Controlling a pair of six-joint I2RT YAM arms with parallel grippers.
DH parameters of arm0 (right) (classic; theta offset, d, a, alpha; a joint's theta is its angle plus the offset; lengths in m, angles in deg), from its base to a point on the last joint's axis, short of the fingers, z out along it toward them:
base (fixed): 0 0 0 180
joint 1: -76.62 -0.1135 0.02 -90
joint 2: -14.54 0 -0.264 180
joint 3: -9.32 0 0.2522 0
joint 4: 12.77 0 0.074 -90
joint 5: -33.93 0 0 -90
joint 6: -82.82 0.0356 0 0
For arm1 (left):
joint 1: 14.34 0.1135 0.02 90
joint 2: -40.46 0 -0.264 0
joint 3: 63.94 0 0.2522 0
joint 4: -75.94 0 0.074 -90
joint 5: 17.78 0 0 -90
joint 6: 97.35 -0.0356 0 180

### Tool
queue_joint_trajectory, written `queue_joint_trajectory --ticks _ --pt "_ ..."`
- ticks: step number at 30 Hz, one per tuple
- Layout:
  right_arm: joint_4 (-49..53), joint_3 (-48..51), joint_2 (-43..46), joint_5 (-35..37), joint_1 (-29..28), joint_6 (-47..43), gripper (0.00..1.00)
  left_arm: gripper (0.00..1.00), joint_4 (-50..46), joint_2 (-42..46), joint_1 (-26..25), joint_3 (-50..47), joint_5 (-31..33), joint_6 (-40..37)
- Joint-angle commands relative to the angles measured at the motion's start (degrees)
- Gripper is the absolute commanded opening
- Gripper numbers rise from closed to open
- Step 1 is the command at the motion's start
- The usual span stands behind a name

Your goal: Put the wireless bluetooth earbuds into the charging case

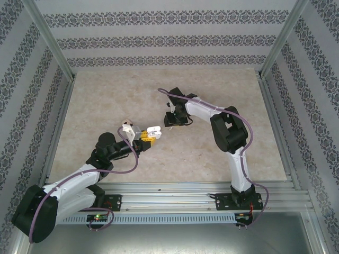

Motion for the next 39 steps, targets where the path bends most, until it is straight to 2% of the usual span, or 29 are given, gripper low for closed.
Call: queue_joint_trajectory --ticks 1,9,14,20,26,35,39 --pt "2.81 -1.73 -2.29 1.66 -1.53 -0.94 0.42 0.0 -0.22 -0.08 -0.11 0.66 0.16 -0.71" --pt "6.28 -4.55 -4.32 5.46 -3.35 -2.57 0.38 0.0 -1.46 1.22 -0.14 0.47 0.34 -0.88" --pt "7.92 -6.19 -5.31 6.65 -4.21 -3.79 0.28 0.0 -3.21 2.96 -0.19 0.45 0.85 -1.28" --pt "9.35 -6.73 -3.82 9.01 -5.31 -5.14 0.22 0.0 -4.31 4.46 -0.16 0.1 1.25 -1.5" --pt "11.28 -6.31 1.29 14.34 -6.64 -8.26 0.2 0.0 -4.42 4.81 -0.17 0.19 1.05 -1.5" --pt "19.05 -6.34 11.78 25.0 -9.35 -18.31 0.19 0.0 -5.11 4.15 -0.13 1.24 -0.96 -2.03" --pt "21.66 -5.26 17.42 27.18 -10.81 -21.62 0.19 0.0 -5.1 3.19 -0.11 1.83 -2.23 -2.03"
